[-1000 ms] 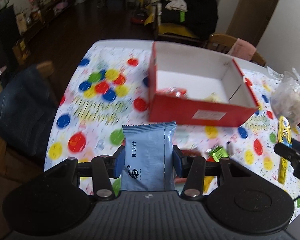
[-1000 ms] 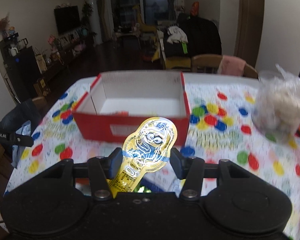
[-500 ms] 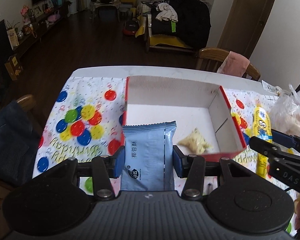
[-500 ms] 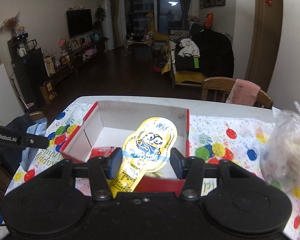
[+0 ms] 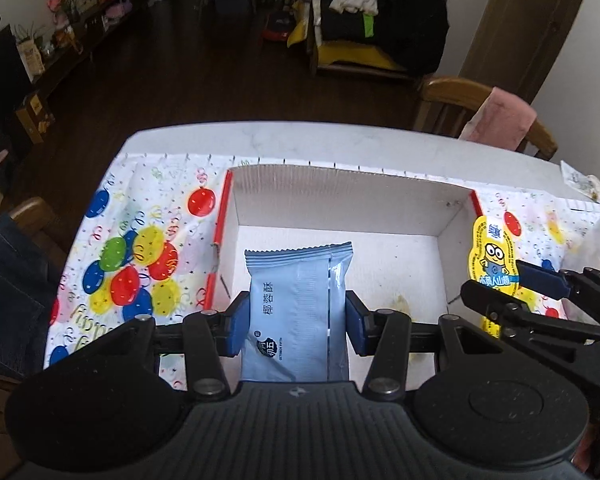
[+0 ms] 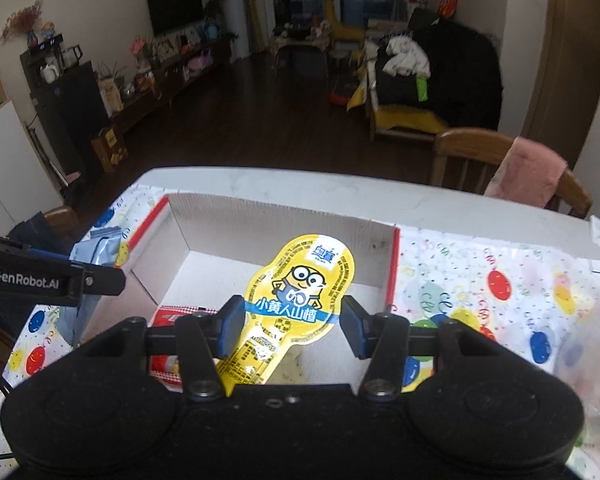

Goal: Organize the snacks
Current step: 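Carry blue packet with left tool while right tool carries Minion snack over box, then open left tool over box while right tool releases Minion snack there, then withdraw both tools from the box back toward the remaining snacks, then move left tool toward black packet while right tool approaches dark triangle pouch, then close left tool on black packet while right tool closes on dark triangle pouch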

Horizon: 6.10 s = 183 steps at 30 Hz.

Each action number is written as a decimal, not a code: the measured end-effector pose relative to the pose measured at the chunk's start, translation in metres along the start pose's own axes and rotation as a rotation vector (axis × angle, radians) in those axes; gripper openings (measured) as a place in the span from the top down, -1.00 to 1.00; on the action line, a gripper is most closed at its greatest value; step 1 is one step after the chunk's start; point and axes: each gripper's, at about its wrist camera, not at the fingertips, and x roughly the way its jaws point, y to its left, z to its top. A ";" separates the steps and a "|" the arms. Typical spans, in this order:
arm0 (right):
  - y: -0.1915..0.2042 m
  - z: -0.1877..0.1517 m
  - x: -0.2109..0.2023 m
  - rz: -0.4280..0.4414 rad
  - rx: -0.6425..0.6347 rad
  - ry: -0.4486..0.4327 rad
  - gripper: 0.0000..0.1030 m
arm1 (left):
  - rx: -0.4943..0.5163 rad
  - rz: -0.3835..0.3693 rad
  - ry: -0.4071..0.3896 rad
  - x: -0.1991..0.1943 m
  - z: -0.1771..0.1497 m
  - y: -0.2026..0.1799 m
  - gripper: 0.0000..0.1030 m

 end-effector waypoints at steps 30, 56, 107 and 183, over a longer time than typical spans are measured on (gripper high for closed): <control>0.014 0.005 0.124 0.073 -0.172 0.348 0.03 | -0.023 0.105 0.301 0.120 0.015 0.000 0.07; 0.009 0.003 0.096 0.125 -0.144 0.300 -0.20 | -0.018 0.091 0.249 0.099 0.003 -0.005 -0.13; 0.083 -0.095 -0.118 0.183 0.035 -0.052 -0.90 | 0.098 -0.096 -0.226 -0.127 -0.148 0.063 -0.44; 0.162 -0.229 -0.024 0.199 -0.139 0.251 0.15 | 0.983 -0.190 0.006 -0.016 -0.317 0.068 0.24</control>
